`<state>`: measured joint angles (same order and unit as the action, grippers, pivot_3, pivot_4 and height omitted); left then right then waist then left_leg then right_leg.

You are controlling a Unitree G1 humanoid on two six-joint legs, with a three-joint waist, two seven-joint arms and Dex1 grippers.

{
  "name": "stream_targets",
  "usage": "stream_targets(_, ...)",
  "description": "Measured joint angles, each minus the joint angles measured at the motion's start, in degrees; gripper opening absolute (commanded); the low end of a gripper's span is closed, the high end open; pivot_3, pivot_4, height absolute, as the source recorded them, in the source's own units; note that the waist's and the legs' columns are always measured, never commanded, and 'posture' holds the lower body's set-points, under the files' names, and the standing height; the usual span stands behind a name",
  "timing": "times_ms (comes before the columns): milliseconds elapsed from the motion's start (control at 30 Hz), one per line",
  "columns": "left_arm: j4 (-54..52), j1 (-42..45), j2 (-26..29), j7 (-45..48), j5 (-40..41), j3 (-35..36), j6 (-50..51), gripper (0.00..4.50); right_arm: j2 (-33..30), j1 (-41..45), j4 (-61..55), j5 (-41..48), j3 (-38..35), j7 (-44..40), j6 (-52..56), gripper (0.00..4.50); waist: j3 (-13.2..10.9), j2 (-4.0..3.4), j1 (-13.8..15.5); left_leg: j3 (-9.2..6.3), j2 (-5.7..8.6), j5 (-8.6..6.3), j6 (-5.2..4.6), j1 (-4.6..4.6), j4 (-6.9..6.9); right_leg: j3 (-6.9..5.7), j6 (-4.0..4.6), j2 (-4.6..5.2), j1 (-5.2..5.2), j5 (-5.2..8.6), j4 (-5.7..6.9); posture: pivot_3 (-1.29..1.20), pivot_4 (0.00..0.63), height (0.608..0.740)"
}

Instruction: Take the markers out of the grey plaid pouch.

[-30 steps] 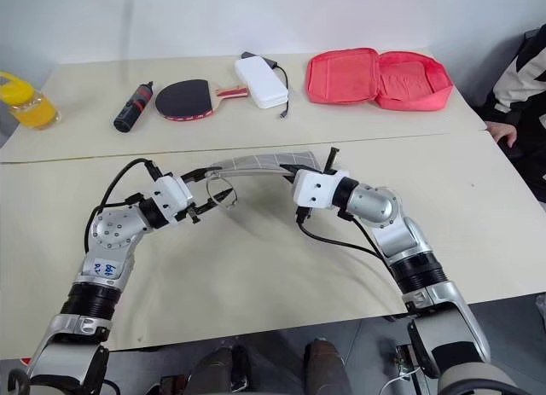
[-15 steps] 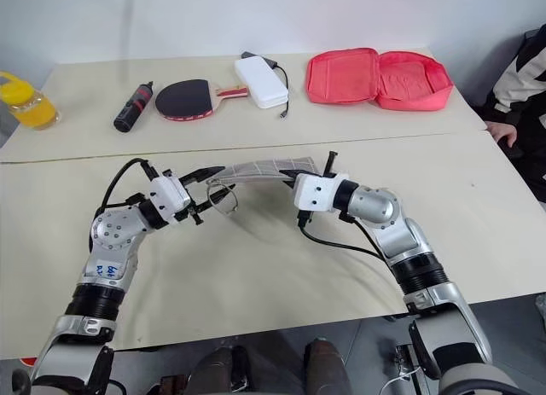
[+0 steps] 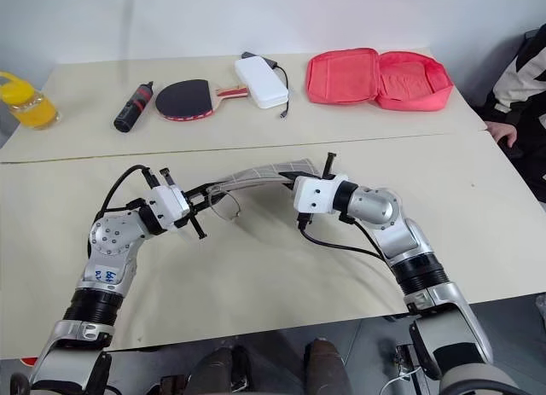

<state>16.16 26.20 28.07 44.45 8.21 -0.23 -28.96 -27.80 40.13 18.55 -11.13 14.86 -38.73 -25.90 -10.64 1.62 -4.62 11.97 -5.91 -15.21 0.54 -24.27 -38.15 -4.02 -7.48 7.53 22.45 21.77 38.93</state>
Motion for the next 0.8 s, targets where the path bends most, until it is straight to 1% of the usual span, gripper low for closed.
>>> stream_targets(100,0.0,-0.04,-0.04,-0.13,-0.46,-0.04,-0.06,0.0,-0.02,-0.34,-0.02,2.1,-0.02,-2.42,1.63,0.88,0.0,0.0,0.01,0.0,0.0,0.0,0.0,0.0,0.0,0.0,0.0,0.0,0.0,0.0,0.0,0.0,0.15,0.74)
stream_targets(200,0.09,-0.05,-0.11,-1.32,-2.1,-0.06,-0.15,0.0,-0.26,-1.21,-0.29,4.08,-0.23,-4.43,4.03,1.9,0.0,0.0,0.05,0.0,0.0,0.0,0.0,0.0,0.0,0.0,0.0,0.0,0.0,0.0,0.0,0.0,0.15,0.74)
stream_targets(233,0.12,-0.05,-0.17,-2.01,-2.9,-0.12,-0.49,0.0,-0.25,-1.53,-0.8,5.2,-0.51,-5.01,5.35,2.16,0.0,0.0,0.04,0.0,0.0,0.0,0.0,0.0,0.0,0.0,0.0,0.0,0.0,0.0,0.0,0.0,0.15,0.74)
stream_targets(300,0.2,-0.03,-0.35,-4.01,-5.42,-0.29,-2.12,0.0,0.06,-3.84,-5.18,11.62,-2.86,-6.93,11.33,2.16,0.0,0.0,0.23,-0.04,0.0,0.0,0.0,0.0,0.02,0.0,0.0,0.0,0.0,0.0,-0.01,0.0,0.15,0.74)
stream_targets(400,0.23,0.03,-0.46,-7.59,-10.63,-1.1,-4.99,0.0,0.9,-8.51,-15.34,25.59,-7.24,-9.69,24.58,2.16,0.0,0.0,0.67,-0.08,0.01,-0.01,-0.01,0.0,0.04,-0.01,0.0,-0.01,-0.04,0.0,-0.03,0.0,0.15,0.74)
stream_targets(533,0.02,-0.87,-1.58,-10.4,-14.04,-2.73,-5.35,0.0,0.85,-12.52,-25.93,39.99,-11.86,-9.21,40.78,2.16,0.0,0.0,1.62,-0.08,0.0,-0.02,-0.03,0.0,-0.05,0.0,0.0,0.0,-0.05,0.0,-0.02,0.0,0.15,0.74)
stream_targets(600,-0.56,-1.97,-2.94,-11.27,-14.62,-3.67,-4.73,0.0,-0.64,-13.82,-31.73,45.97,-12.83,-9.07,48.72,2.16,0.0,0.0,1.99,-0.09,0.0,-0.04,-0.06,0.0,-0.05,0.0,0.01,0.01,-0.05,0.0,-0.02,0.0,0.15,0.74)
stream_targets(633,-0.91,-2.32,-3.34,-11.59,-14.98,-4.45,-4.34,0.0,-2.38,-14.84,-34.37,47.08,-12.28,-9.56,51.95,2.16,0.02,0.03,2.29,-0.1,0.0,-0.04,-0.08,-0.01,-0.05,-0.02,0.01,0.0,-0.05,0.0,-0.05,0.0,0.15,0.74)
stream_targets(700,-1.73,-2.38,-3.72,-12.09,-15.32,-5.17,-3.69,0.0,-4.48,-17.11,-36.08,46.47,-9.8,-9.91,55.79,2.16,0.04,0.06,2.76,-0.09,0.0,-0.05,-0.08,0.0,-0.05,-0.02,0.01,0.0,-0.06,0.0,-0.07,0.0,0.15,0.74)
stream_targets(733,-1.97,-2.35,-3.78,-12.32,-15.34,-5.31,-3.56,0.0,-4.36,-18.49,-36.03,45.5,-8.09,-9.66,56.94,2.16,0.04,0.06,2.9,-0.06,0.0,-0.05,-0.08,0.0,-0.05,-0.01,0.01,0.0,-0.05,0.0,-0.07,0.0,0.15,0.74)
stream_targets(800,-1.97,-2.29,-3.82,-12.47,-15.44,-5.5,-3.37,0.0,-1.71,-19.42,-34.65,43.38,-5.81,-7.26,57.63,2.16,0.04,0.06,2.82,0.01,0.0,-0.05,-0.08,-0.01,-0.07,0.01,0.01,0.0,-0.01,0.0,-0.05,0.0,0.15,0.74)
